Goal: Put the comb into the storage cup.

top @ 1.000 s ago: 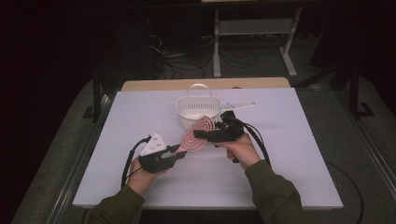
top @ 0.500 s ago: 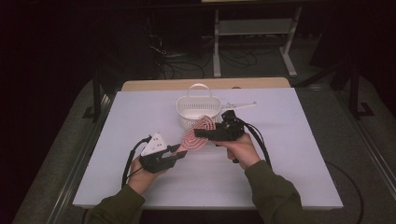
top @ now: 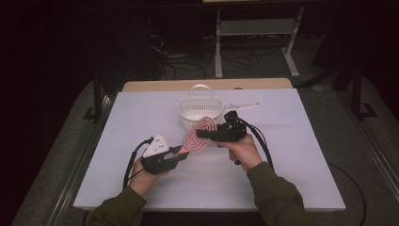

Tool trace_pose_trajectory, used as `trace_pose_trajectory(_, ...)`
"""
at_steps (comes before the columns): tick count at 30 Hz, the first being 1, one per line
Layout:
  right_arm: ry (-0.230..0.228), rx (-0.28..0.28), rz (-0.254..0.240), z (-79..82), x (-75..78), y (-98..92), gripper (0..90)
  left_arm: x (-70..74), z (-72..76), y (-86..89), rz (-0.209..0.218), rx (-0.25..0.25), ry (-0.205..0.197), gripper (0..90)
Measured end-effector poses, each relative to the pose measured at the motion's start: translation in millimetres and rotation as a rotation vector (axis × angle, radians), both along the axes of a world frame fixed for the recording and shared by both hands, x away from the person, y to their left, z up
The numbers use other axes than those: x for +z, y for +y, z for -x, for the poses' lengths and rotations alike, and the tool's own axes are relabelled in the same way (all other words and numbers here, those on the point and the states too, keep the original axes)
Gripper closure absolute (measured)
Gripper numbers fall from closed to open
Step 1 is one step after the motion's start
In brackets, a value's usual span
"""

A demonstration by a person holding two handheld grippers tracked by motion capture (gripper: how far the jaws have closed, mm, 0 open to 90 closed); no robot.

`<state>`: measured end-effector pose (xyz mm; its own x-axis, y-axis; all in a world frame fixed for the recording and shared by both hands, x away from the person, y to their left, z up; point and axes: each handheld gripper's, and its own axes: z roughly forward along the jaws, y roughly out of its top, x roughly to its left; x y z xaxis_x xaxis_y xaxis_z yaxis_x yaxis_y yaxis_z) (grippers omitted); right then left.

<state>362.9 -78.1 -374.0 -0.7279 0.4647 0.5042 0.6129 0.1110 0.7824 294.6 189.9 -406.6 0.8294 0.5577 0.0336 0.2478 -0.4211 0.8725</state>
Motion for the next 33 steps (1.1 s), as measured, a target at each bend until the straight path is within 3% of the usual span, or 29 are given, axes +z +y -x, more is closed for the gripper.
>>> trace_pose_trajectory(19, 0.004, 0.019, -0.028, 1.3, 1.8, -1.0, 58.6, -1.7, -1.1, -3.5, -0.010, -0.016, 0.004, 70.2)
trace_pose_trajectory(33, 0.012, 0.038, -0.080, 2.4, 4.2, -1.8, 62.7, -1.5, -0.9, -4.2, -0.008, -0.028, 0.002, 70.7)
